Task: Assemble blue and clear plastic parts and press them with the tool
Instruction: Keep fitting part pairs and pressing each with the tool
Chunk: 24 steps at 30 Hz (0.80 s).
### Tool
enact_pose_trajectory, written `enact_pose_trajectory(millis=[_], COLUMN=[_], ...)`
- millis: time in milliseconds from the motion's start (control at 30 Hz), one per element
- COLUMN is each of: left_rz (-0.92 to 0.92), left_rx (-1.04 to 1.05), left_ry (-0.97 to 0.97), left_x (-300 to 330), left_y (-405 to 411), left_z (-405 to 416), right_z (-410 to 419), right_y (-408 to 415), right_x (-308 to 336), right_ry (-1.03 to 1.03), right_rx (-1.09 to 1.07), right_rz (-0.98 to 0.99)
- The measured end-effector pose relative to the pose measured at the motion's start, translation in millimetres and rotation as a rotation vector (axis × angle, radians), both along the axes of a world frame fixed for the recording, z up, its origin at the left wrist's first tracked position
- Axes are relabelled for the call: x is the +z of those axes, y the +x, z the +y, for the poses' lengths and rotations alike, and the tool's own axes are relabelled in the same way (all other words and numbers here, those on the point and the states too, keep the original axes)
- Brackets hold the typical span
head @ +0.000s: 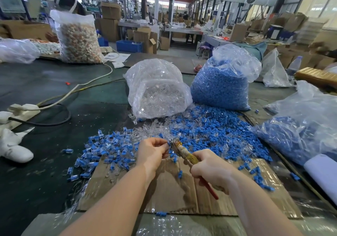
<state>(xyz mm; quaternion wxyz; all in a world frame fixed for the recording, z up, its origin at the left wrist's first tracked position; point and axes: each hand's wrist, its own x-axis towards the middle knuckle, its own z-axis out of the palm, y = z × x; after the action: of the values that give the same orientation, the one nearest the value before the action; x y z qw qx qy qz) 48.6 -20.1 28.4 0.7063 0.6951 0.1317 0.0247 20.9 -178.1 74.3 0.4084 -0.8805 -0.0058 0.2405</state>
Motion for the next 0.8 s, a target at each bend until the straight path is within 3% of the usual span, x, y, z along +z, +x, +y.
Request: enact_pose_trajectory(millis=[400, 800], left_rz=[-0.018, 0.008], left_rx=[-0.021, -0.089], left_ry=[0.04, 0.079], left_x=[2, 8], left_y=[-2, 3], left_z=[0, 7], right_z=[-5, -7], right_y=[-6, -7], right_x=[-5, 2], right_ry=[0.176, 0.067], right_rx=[-0.092, -0.037], right_rz=[0.15, 0.144])
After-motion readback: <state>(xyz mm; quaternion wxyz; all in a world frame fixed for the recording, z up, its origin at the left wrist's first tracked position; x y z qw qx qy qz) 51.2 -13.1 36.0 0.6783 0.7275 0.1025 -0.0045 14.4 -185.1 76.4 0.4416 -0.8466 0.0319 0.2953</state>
